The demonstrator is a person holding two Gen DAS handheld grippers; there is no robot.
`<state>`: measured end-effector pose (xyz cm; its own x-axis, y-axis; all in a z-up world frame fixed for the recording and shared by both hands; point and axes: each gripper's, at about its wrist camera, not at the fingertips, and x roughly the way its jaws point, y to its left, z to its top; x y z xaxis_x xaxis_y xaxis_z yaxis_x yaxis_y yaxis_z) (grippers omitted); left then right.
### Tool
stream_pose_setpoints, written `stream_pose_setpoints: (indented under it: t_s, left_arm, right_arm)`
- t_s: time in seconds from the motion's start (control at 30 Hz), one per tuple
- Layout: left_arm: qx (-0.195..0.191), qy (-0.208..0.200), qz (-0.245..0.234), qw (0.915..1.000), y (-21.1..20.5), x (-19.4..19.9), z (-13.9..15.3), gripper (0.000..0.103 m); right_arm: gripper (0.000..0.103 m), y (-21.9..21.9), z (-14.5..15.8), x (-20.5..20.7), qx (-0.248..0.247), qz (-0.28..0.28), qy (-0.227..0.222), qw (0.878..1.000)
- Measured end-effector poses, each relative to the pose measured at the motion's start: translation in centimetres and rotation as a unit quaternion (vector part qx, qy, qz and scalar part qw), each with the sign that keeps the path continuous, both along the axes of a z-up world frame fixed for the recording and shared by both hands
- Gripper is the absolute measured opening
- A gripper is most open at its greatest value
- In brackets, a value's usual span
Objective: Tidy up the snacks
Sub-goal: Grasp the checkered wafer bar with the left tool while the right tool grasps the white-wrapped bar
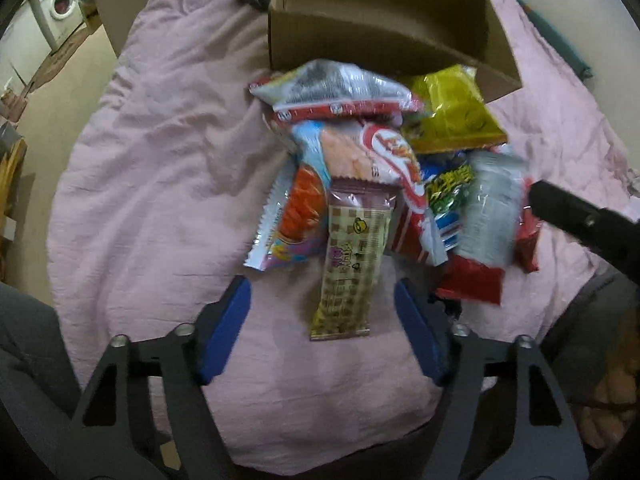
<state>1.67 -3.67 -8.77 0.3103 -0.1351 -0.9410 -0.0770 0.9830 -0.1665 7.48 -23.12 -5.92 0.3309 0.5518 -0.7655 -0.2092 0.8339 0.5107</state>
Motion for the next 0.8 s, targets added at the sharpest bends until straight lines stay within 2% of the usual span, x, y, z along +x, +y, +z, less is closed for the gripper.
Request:
stream_pose_setpoints:
  t_s: [0.07,0.2,0.23,0.27,0.3,0.37,0.5,0.67,0.77,0.8]
  left_arm:
    - [0.007,0.008,0.003,0.9999,-0.4,0.3,-0.6,0.054]
    - [0.016,0.005,-0.002,0.9999,-1.1,0.7,-0.7,0.049]
    - [0.019,-0.001,-0.006,0.9998,-1.4,0.8,-0.5,0.043]
    - [0.022,-0.002,-0.008,0.9997,-1.6,0.8,-0.5,0.037]
    - [0.022,-0.002,-0.009,0.9997,-1.7,0.9,-0.4,0.024]
    - [0.019,0.001,-0.011,0.9998,-1.7,1.0,-0.5,0.022]
    - [0.011,-0.007,-0.017,0.9998,-1.5,0.5,0.7,0.022]
    - [-0.01,-0.013,-0.012,0.9998,-0.5,-0.5,1.9,0.022]
    - [-0.006,-0.027,-0.013,0.9995,0.2,-0.6,2.9,0.022]
    - [-0.003,-0.031,-0.014,0.9994,0.4,-0.6,3.2,0.022]
  right_arm:
    - [0.005,-0.1,-0.1,0.0,-0.003,-0.003,0.0,1.0]
    - [0.005,-1.9,-0.7,0.2,0.017,-0.032,0.026,0.999]
    - [0.011,-2.7,-0.7,0.1,0.019,-0.038,0.034,0.998]
    - [0.011,-3.2,-1.0,0.1,0.026,-0.047,0.049,0.997]
    - [0.011,-3.5,-1.6,0.2,0.039,-0.052,0.073,0.995]
    - [0.011,-3.0,-2.4,0.0,0.04,-0.04,0.092,0.994]
    - [0.011,0.0,-2.7,-1.1,0.006,0.027,0.098,0.995]
    - [0.011,3.0,-3.5,-2.1,-0.036,0.072,0.103,0.991]
    - [0.017,4.1,-3.8,-2.3,-0.071,0.076,0.093,0.99]
    - [0.022,4.3,-4.0,-2.3,-0.077,0.074,0.096,0.99]
